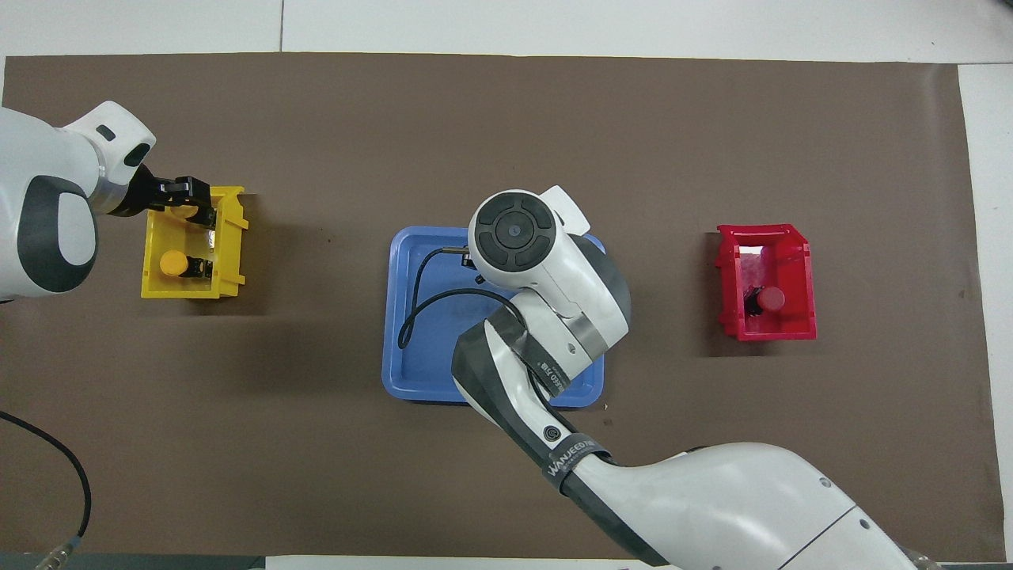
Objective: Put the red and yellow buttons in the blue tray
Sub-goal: 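Place the red button in the blue tray while the left gripper grasps a yellow button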
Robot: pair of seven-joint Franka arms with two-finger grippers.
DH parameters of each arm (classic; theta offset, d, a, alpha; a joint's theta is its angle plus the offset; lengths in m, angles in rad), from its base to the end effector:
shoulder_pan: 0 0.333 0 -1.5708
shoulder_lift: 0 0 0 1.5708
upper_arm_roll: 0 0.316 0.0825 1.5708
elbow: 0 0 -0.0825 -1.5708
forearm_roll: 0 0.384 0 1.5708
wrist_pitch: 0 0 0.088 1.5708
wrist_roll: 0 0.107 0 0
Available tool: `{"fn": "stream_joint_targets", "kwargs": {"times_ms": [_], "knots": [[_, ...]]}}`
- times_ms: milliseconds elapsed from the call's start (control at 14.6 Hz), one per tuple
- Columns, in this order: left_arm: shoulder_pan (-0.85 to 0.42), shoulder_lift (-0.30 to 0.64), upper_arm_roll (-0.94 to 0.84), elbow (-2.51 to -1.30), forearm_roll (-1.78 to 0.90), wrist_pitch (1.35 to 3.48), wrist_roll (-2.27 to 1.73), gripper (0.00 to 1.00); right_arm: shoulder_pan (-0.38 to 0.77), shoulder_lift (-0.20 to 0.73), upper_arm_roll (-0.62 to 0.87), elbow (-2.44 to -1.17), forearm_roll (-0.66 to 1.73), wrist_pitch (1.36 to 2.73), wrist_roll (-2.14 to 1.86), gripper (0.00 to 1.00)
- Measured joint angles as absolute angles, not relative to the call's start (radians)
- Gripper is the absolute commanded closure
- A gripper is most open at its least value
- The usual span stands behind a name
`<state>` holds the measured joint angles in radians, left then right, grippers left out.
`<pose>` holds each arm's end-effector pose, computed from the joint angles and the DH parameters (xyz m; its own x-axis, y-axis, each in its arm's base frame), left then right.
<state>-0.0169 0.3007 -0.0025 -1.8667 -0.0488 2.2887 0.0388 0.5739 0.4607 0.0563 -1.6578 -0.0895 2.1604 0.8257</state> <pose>0.6366 -0.0134 0.3673 0.9922 -0.0257 0.1218 -0.0304 -0.9989 0.0364 0.5521 0.3929 0.3471 0.9861 -0.1526 0.0661 -0.1532 -0.9882 0.0041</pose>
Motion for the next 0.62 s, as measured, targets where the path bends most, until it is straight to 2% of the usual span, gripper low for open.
{"fn": "stream_joint_targets", "kwargs": {"times_ms": [68,137,205,274,342,616], "knots": [[-0.017,0.303,-0.002,-1.867,-0.049,2.293,0.039,0.45,0.575,0.462,0.056,-1.659,-0.089,2.162,0.832,0.44],[-0.017,0.304,-0.002,-1.867,-0.049,2.296,0.039,0.62,0.575,0.463,0.056,-1.661,-0.089,2.165,0.836,0.33],[-0.017,0.304,-0.002,-1.867,-0.049,2.298,0.039,0.82,0.575,0.463,0.055,-1.668,-0.09,2.171,0.837,0.14],[-0.017,0.304,-0.002,-1.867,-0.049,2.3,0.039,0.92,0.574,0.464,0.054,-1.675,-0.089,2.185,0.837,0.0],[-0.016,0.304,0.0,-1.866,-0.049,2.3,0.039,0.96,0.573,0.464,0.052,-1.679,-0.09,2.199,0.838,0.0],[-0.015,0.292,0.003,-1.828,-0.049,2.213,0.039,0.98,0.536,0.442,0.029,-1.622,-0.152,2.18,0.835,0.0]]}}
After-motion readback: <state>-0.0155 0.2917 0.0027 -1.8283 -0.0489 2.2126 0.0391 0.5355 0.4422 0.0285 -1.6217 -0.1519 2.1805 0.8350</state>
